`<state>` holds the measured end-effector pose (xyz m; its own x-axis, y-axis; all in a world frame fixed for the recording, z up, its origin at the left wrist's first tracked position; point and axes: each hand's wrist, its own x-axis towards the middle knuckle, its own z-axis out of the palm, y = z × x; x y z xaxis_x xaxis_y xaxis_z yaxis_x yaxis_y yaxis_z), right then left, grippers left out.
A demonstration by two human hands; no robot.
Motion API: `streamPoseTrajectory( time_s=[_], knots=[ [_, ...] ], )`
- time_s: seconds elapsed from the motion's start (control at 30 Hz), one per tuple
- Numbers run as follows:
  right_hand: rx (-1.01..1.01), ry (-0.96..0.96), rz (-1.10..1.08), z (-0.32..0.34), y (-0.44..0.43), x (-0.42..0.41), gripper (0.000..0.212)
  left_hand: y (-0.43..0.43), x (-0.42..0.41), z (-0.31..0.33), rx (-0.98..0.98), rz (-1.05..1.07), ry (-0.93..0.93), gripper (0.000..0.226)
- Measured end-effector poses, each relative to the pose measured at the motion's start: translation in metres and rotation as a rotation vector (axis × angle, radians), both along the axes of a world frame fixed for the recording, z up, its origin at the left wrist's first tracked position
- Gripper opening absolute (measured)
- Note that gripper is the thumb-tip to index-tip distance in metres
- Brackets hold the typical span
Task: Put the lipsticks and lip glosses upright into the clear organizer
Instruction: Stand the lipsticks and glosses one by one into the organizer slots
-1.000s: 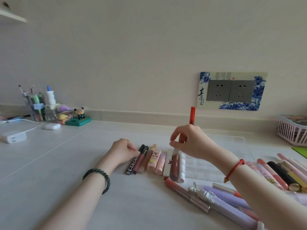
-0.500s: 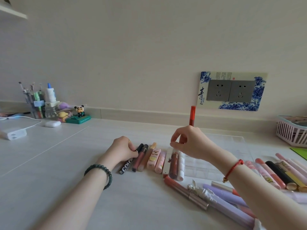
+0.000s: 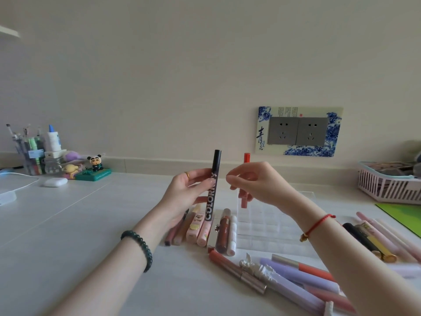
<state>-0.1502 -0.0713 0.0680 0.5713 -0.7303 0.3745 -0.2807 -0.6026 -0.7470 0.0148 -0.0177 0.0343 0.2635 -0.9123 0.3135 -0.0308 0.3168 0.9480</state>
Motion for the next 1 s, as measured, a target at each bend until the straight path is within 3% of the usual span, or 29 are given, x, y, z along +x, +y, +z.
streamPoseTrajectory(
  time_s=[0.43, 0.7, 1.0],
  knots=[
    [0.087, -0.263, -0.089, 0.009, -0.022, -0.034, 0.007, -0.040, -0.062, 0.010, -0.170, -0.001, -0.079, 0.017],
    [-0.120, -0.336, -0.215, 0.011, -0.032, -0.036, 0.005, -0.051, -0.052, 0.005, -0.196, 0.090, -0.159, 0.017],
    [-0.182, -0.213, -0.339, -0.013, -0.052, -0.030, 0.010, -0.050, -0.008, -0.021, -0.067, 0.223, -0.162, 0.016]
  ],
)
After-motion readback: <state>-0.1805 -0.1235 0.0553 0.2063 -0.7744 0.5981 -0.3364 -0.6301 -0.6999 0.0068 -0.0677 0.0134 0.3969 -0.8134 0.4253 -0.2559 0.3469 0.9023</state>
